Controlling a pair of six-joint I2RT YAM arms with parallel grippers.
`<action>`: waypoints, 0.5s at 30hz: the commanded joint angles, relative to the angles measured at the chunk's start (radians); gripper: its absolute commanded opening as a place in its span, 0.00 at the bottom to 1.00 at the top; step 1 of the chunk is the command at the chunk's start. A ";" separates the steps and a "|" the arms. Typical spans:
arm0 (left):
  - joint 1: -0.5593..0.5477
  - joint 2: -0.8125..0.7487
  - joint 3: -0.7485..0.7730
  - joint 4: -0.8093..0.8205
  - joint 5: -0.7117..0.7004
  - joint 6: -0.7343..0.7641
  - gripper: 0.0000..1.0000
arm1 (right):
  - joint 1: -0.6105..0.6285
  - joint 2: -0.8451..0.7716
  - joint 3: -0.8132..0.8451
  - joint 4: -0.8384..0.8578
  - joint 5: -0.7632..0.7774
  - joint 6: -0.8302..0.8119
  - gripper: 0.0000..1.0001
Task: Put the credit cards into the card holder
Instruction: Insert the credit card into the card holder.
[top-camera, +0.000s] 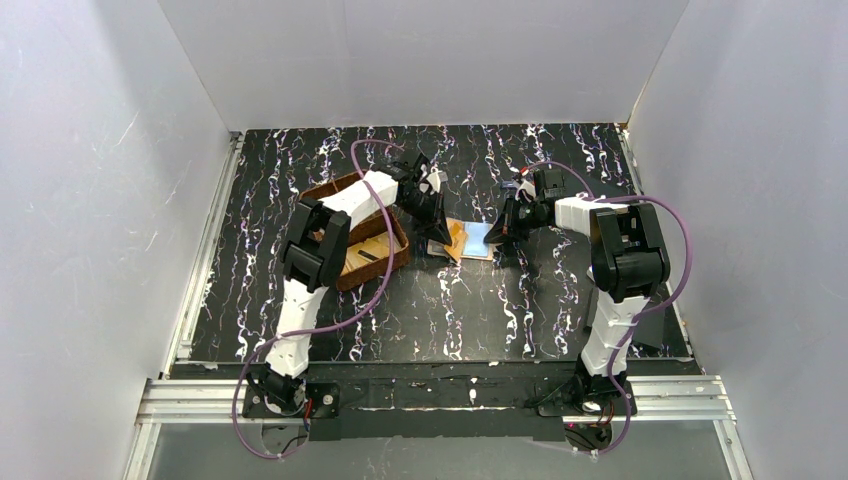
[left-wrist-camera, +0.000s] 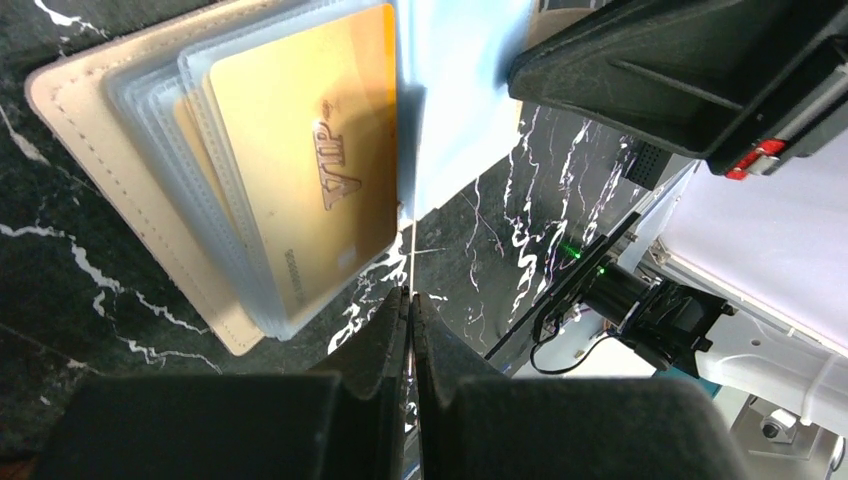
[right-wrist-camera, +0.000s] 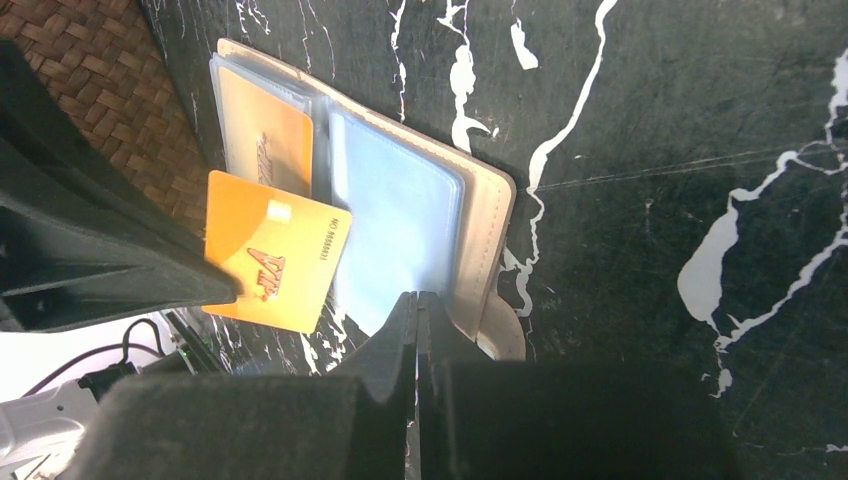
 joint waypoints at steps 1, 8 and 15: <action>0.007 0.036 0.031 -0.016 0.039 0.017 0.00 | -0.005 0.018 -0.001 0.013 0.008 -0.023 0.01; 0.010 0.058 0.030 0.024 0.036 -0.009 0.00 | -0.006 0.013 -0.002 0.007 0.011 -0.030 0.01; 0.023 0.057 -0.010 0.163 0.036 -0.091 0.00 | -0.006 0.015 -0.004 0.007 0.014 -0.032 0.01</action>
